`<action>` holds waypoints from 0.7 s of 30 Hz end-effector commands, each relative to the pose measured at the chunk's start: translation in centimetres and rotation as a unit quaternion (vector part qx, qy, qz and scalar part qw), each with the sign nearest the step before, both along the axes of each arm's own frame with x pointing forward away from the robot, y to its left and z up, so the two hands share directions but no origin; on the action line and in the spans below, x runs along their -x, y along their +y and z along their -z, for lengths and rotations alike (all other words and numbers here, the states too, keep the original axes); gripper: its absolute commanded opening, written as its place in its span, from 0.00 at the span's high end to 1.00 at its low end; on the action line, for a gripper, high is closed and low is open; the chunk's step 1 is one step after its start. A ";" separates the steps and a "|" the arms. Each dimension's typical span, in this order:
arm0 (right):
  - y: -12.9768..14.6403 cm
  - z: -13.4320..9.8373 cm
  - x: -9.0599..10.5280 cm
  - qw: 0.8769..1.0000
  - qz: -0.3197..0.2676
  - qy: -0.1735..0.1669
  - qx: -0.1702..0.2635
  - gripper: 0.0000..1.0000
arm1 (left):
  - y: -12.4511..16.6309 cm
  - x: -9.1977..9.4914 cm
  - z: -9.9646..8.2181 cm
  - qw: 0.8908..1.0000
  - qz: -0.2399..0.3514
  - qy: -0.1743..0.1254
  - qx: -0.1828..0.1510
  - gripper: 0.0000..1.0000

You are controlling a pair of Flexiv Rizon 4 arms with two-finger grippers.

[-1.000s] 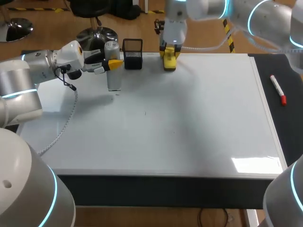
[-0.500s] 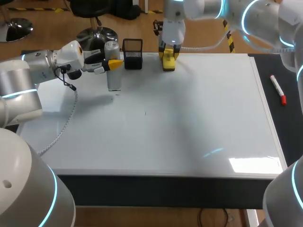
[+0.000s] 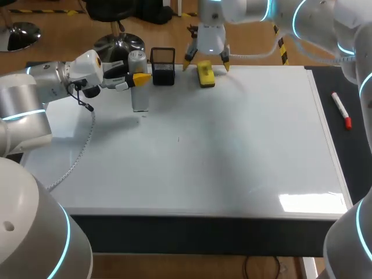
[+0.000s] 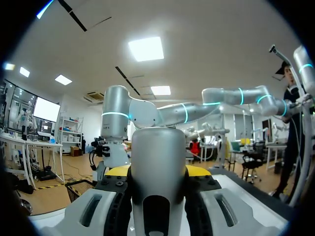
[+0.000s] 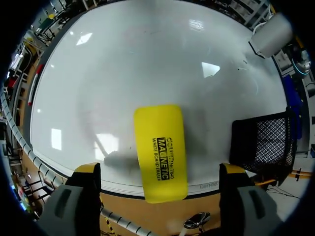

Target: Pick up the inspection probe, press it on each red-marked spot on the whiteboard one by one, put down the probe, pick up the eraser, and wipe off all the red marks.

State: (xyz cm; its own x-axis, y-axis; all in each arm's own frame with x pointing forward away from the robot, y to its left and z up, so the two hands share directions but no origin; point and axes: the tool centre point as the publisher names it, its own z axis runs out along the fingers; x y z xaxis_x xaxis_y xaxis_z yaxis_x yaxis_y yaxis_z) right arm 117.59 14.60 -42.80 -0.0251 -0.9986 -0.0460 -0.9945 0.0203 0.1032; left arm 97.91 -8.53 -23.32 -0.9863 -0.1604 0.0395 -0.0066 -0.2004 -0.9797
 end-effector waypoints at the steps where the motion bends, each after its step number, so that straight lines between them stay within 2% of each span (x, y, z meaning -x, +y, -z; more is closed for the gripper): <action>1: -0.6 -1.1 0.5 1.000 0.005 -0.010 0.002 0.00 | 0.0 0.0 0.0 1.000 -0.001 -0.001 0.001 1.00; 14: -2.6 -4.4 0.8 0.997 0.059 -0.042 -0.010 0.00 | 0.0 0.0 0.0 1.000 -0.001 -0.001 0.001 1.00; 21: -3.4 -5.9 1.7 0.991 0.110 -0.056 -0.052 0.00 | 0.0 0.0 0.0 1.000 -0.001 -0.001 0.001 1.00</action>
